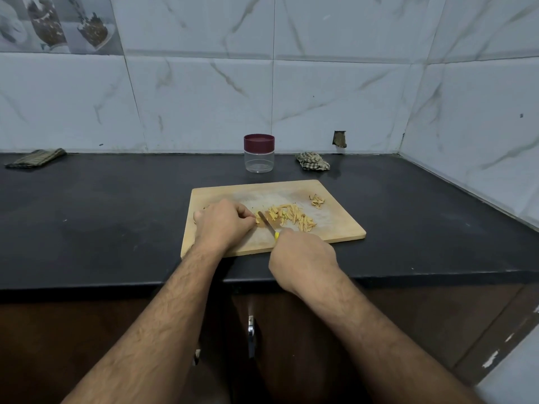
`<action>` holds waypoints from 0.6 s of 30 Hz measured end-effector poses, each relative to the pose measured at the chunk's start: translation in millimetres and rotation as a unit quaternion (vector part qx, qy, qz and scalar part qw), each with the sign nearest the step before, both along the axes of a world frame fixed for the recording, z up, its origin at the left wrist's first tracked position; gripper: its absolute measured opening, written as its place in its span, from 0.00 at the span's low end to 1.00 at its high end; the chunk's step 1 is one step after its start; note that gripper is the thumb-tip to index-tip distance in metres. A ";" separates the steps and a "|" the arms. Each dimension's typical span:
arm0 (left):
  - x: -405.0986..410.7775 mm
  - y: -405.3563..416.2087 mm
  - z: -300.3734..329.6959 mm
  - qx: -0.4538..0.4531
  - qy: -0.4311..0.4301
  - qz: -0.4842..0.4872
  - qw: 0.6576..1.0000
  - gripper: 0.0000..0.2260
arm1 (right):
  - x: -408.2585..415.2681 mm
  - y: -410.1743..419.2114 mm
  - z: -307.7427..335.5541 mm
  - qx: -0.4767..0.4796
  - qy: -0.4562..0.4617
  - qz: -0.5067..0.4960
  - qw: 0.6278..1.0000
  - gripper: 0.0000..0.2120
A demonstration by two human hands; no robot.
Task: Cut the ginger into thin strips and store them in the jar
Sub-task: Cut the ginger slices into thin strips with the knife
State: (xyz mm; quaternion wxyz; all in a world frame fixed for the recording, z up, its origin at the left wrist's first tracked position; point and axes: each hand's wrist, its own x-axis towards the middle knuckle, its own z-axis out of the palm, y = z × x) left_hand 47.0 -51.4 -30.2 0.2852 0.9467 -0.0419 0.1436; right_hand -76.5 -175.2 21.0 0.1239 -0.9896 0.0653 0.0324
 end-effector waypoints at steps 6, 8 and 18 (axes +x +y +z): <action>1.7 0.0 -0.3 -0.003 -0.004 0.000 1.000 0.08 | 8.8 4.7 -2.3 -0.011 0.006 0.011 1.000 0.15; 2.4 -0.1 -1.4 -0.005 -0.003 -0.001 1.000 0.08 | 10.5 4.7 -1.2 -0.018 0.011 0.015 1.000 0.14; 2.9 -0.3 -1.1 -0.009 0.004 -0.002 1.000 0.07 | 7.6 2.6 -1.3 -0.031 0.034 0.029 0.999 0.14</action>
